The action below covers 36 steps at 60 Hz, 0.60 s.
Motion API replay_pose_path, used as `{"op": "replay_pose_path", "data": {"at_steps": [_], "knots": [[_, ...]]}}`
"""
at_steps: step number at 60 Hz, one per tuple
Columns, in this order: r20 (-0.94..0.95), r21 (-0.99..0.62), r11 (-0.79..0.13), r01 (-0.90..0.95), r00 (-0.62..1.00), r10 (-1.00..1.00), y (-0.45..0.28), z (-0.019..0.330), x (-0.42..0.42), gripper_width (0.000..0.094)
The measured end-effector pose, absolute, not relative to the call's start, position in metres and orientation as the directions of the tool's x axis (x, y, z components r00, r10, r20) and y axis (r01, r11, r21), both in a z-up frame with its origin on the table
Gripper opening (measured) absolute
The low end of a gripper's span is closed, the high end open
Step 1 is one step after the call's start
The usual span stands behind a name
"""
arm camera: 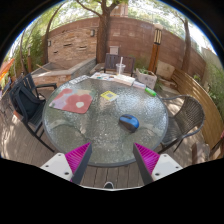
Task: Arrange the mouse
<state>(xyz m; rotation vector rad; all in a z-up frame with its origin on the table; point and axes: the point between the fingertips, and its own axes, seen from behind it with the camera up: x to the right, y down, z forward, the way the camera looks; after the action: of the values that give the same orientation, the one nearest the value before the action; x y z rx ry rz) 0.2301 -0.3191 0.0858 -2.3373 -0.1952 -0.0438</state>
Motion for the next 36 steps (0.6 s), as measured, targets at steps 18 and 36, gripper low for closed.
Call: {"op": "replay_pose_path", "data": {"at_steps": [18,36], "knots": [[0.108,-0.712,-0.692,0.121,0.992,0.062,-0.199,-0.001,0.308,0.0851],[0.073,-0.725,-0.679,0.113,0.993,0.087,-0.133,-0.013,0.318,0.0824]]}}
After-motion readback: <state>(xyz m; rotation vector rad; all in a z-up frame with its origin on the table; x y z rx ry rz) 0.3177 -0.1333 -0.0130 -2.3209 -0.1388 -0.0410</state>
